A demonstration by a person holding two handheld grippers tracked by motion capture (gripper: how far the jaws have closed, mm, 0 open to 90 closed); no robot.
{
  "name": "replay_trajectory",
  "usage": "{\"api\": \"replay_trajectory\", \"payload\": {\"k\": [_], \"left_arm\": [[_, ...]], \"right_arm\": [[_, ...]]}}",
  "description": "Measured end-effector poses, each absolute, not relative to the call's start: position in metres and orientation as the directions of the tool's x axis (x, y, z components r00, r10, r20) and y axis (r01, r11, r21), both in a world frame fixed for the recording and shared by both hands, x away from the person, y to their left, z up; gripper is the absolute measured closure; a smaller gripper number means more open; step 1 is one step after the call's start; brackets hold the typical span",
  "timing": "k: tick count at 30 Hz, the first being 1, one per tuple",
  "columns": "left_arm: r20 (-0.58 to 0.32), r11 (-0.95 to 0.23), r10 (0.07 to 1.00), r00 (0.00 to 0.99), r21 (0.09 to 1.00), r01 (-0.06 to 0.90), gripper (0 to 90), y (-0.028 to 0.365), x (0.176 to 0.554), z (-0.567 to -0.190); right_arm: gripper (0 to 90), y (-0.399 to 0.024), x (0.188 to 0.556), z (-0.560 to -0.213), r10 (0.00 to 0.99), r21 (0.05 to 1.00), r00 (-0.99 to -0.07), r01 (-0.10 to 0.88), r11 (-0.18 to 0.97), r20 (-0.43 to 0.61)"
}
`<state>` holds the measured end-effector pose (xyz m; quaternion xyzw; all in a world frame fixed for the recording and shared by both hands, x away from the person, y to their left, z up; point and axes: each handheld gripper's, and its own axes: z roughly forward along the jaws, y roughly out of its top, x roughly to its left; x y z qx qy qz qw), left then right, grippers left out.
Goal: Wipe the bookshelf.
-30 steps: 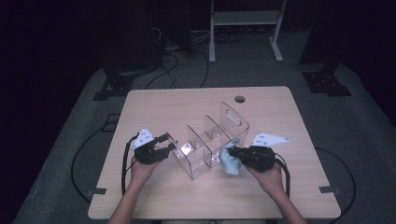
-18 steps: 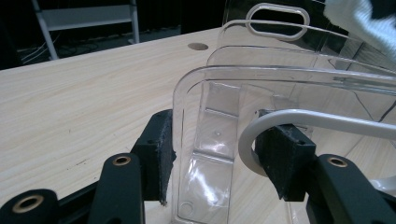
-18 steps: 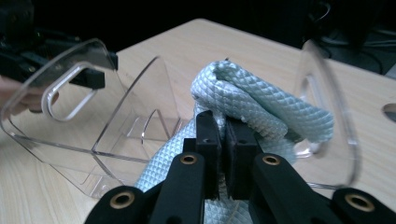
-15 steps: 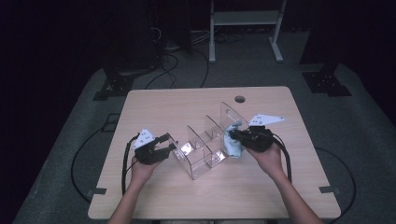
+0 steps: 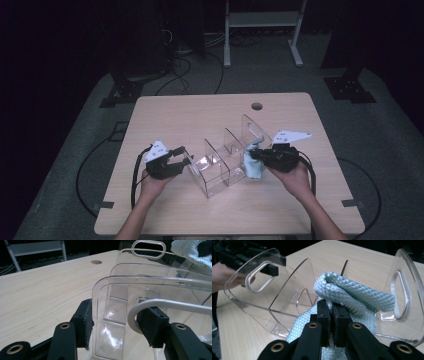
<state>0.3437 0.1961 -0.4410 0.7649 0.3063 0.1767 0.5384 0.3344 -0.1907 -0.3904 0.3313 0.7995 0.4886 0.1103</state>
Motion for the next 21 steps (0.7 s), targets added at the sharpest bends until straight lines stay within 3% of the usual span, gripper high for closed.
{"api": "replay_trajectory", "payload": {"k": [4,14,21], "left_arm": [[-0.056,-0.240,0.652,0.756,0.931,0.276,47.0,0.193,0.342,-0.441],[-0.061,-0.234,0.651,0.757,0.932,0.276,47.0,0.194,0.344,-0.441],[-0.053,-0.240,0.663,0.747,0.930,0.278,46.5,0.192,0.343,-0.440]], "right_arm": [[85.6,-0.189,0.328,-0.386,0.646,0.846,-0.756,0.408,0.342,0.104],[85.6,-0.175,0.359,-0.384,0.660,0.850,-0.735,0.439,0.291,0.153],[85.6,-0.182,0.345,-0.387,0.663,0.850,-0.733,0.438,0.292,0.150]]}}
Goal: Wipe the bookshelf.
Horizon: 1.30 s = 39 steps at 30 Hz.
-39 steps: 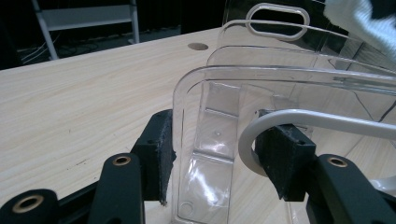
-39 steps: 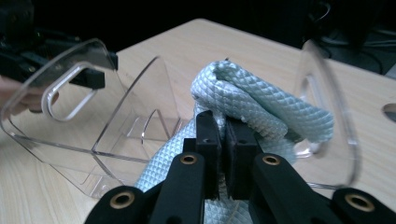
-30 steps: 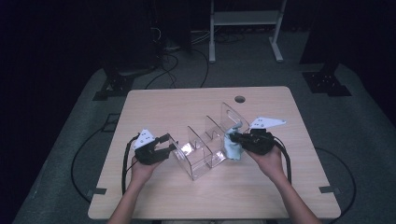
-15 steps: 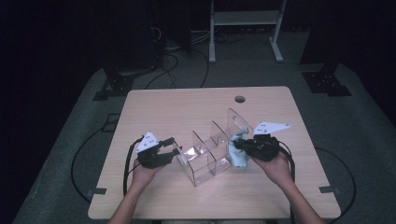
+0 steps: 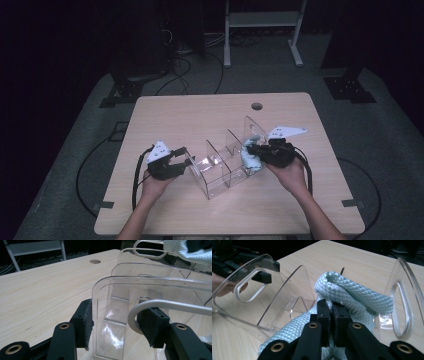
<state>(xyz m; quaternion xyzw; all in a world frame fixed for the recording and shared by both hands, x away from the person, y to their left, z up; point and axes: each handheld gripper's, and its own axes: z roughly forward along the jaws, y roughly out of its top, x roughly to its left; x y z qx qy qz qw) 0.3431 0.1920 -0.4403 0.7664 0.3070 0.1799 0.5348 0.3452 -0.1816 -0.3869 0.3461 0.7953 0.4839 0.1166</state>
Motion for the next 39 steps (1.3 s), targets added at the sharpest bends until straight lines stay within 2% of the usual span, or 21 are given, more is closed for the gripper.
{"api": "replay_trajectory", "payload": {"k": [4,12,21,34,39], "left_arm": [[-0.050,-0.246,0.661,0.749,0.928,0.279,46.9,0.192,0.343,-0.440],[-0.059,-0.233,0.663,0.746,0.931,0.280,47.0,0.192,0.344,-0.441],[-0.048,-0.244,0.661,0.749,0.930,0.275,47.0,0.191,0.343,-0.440],[-0.054,-0.235,0.664,0.746,0.932,0.277,47.1,0.191,0.343,-0.441],[-0.055,-0.236,0.661,0.748,0.931,0.277,47.0,0.191,0.343,-0.441]], "right_arm": [[85.6,-0.182,0.343,-0.386,0.666,0.848,-0.733,0.436,0.302,0.139],[85.6,-0.164,0.363,-0.381,0.679,0.845,-0.725,0.432,0.315,0.117],[85.6,-0.169,0.354,-0.381,0.680,0.839,-0.726,0.431,0.332,0.103],[85.6,-0.128,0.404,-0.373,0.731,0.805,-0.678,0.474,0.356,0.076],[85.5,-0.121,0.412,-0.372,0.735,0.795,-0.675,0.482,0.368,0.068]]}}
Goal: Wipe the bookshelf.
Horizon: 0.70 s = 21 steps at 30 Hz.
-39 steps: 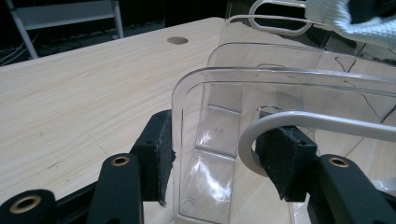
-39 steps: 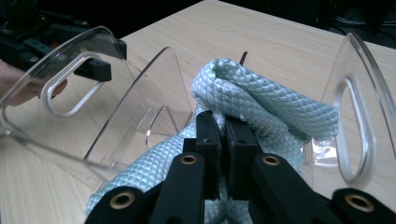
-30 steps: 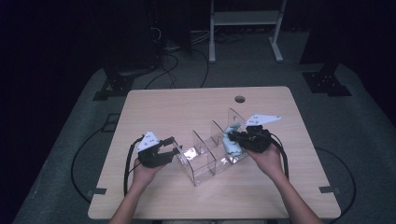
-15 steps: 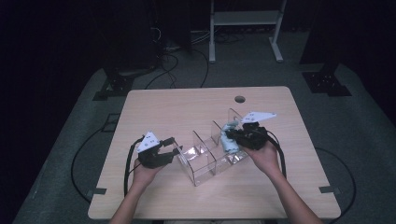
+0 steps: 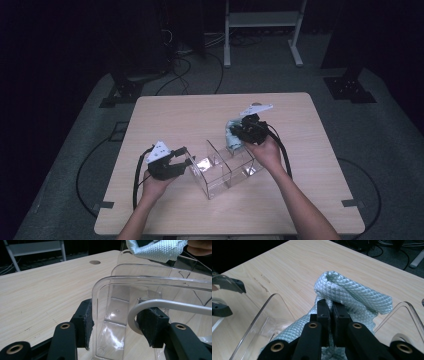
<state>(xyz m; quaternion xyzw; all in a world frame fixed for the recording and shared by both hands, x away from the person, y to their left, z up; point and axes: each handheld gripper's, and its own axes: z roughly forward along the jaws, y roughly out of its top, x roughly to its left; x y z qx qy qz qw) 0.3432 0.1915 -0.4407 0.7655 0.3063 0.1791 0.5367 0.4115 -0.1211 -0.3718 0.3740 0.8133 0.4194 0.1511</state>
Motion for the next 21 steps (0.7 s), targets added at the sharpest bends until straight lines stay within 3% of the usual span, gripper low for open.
{"api": "replay_trajectory", "payload": {"k": [13,21], "left_arm": [[-0.071,-0.222,0.664,0.744,0.932,0.287,47.0,0.191,0.344,-0.441],[-0.058,-0.235,0.663,0.747,0.930,0.281,47.0,0.190,0.344,-0.441]], "right_arm": [[85.5,-0.106,0.427,-0.369,0.767,0.768,-0.639,0.517,0.378,0.053],[85.6,-0.120,0.407,-0.369,0.748,0.780,-0.662,0.488,0.391,0.039]]}}
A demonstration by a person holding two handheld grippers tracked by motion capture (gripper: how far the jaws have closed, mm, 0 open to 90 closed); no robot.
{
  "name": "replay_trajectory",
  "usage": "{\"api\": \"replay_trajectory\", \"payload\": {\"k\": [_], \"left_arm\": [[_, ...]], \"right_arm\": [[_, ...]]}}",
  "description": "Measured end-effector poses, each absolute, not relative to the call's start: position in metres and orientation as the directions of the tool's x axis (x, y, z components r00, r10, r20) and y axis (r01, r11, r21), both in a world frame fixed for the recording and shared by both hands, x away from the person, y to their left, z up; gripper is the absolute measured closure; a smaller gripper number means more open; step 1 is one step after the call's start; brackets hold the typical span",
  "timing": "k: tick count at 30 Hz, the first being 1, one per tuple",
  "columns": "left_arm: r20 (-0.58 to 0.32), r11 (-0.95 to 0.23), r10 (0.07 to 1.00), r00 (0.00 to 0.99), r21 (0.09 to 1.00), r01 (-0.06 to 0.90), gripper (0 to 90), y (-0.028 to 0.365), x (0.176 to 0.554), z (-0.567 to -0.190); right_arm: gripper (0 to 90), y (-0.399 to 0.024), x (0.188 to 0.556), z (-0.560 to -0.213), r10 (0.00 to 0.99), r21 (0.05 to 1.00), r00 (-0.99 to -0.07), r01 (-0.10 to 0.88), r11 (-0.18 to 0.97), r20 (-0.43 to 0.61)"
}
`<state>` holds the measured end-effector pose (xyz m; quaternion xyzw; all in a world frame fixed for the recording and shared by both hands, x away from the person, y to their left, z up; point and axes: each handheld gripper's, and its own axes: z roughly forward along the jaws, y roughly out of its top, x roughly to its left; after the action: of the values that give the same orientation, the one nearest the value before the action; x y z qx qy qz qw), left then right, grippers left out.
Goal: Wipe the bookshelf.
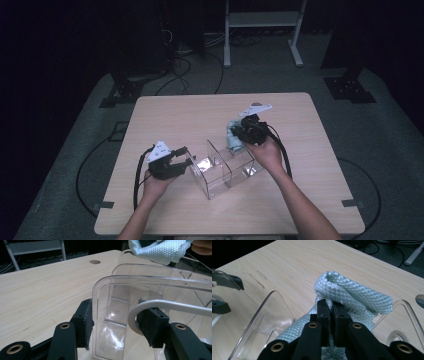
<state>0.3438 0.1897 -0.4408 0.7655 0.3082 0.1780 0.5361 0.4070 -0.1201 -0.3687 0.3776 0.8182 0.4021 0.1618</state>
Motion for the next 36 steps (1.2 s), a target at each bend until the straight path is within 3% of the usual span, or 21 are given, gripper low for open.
{"api": "replay_trajectory", "payload": {"k": [11,19,25,31,36], "left_arm": [[-0.072,-0.225,0.670,0.739,0.928,0.295,46.9,0.189,0.344,-0.441],[-0.077,-0.218,0.681,0.729,0.928,0.302,47.0,0.187,0.344,-0.441],[-0.076,-0.217,0.684,0.726,0.928,0.302,47.0,0.187,0.344,-0.441],[-0.073,-0.218,0.687,0.723,0.929,0.300,47.0,0.186,0.344,-0.441],[-0.059,-0.231,0.687,0.724,0.927,0.295,47.0,0.185,0.342,-0.441]], "right_arm": [[85.4,-0.115,0.421,-0.370,0.759,0.775,-0.647,0.518,0.363,0.077],[85.5,-0.141,0.382,-0.371,0.738,0.824,-0.668,0.469,0.319,0.095],[85.5,-0.148,0.339,-0.357,0.639,0.881,-0.751,0.403,0.246,0.165],[85.5,-0.139,0.309,-0.372,0.583,0.870,-0.793,0.402,0.286,0.175],[85.5,-0.124,0.313,-0.385,0.593,0.855,-0.792,0.400,0.330,0.142]]}}
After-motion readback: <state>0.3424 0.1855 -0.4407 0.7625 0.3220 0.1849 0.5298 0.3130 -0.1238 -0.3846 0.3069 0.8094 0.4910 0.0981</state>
